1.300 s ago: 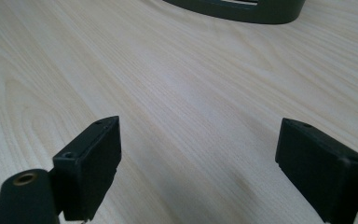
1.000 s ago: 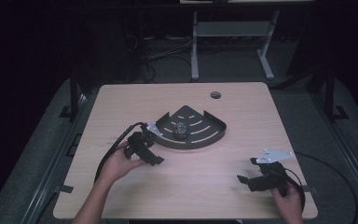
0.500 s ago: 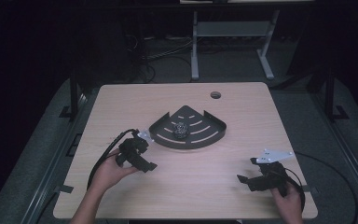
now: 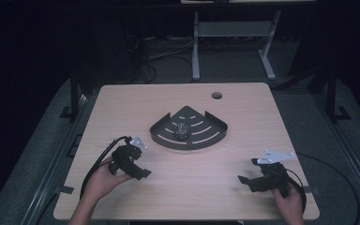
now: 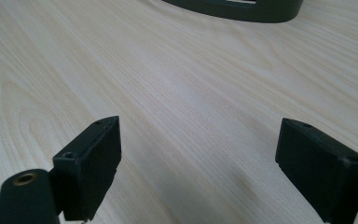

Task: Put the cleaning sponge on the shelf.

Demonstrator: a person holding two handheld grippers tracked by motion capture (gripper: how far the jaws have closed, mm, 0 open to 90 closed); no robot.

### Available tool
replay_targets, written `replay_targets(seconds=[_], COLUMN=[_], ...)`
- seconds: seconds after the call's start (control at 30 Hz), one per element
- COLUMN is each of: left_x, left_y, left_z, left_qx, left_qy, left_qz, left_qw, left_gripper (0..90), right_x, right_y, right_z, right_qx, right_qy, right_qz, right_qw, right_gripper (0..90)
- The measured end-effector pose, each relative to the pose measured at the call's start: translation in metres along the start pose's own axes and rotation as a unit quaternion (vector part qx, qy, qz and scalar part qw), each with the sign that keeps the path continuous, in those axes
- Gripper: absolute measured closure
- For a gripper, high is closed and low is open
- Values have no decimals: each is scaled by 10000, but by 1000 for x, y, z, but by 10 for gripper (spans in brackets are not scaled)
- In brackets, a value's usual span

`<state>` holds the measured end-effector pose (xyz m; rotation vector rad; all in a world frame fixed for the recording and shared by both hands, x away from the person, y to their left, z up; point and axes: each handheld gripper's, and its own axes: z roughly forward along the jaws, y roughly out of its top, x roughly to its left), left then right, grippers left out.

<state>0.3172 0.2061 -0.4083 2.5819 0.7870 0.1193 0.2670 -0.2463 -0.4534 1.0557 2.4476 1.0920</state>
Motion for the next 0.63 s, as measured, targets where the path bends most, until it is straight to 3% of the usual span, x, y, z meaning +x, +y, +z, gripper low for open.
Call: replay_targets(seconds=[0.37,0.63], left_x=[-5,-14], left_y=[-16,-37], left_z=[-7,-6], left_qx=[-135,-135], left_qy=[97,93], left_qz=[-67,-127], left_qw=[9998,9998], left_gripper=[206,206], right_x=[0,1], right_y=[0,0], right_z=[1,0], right_qx=[1,-20], right_qy=[-3,3], right_qz=[23,25], right_qw=[10000,10000], right_gripper=[138,139])
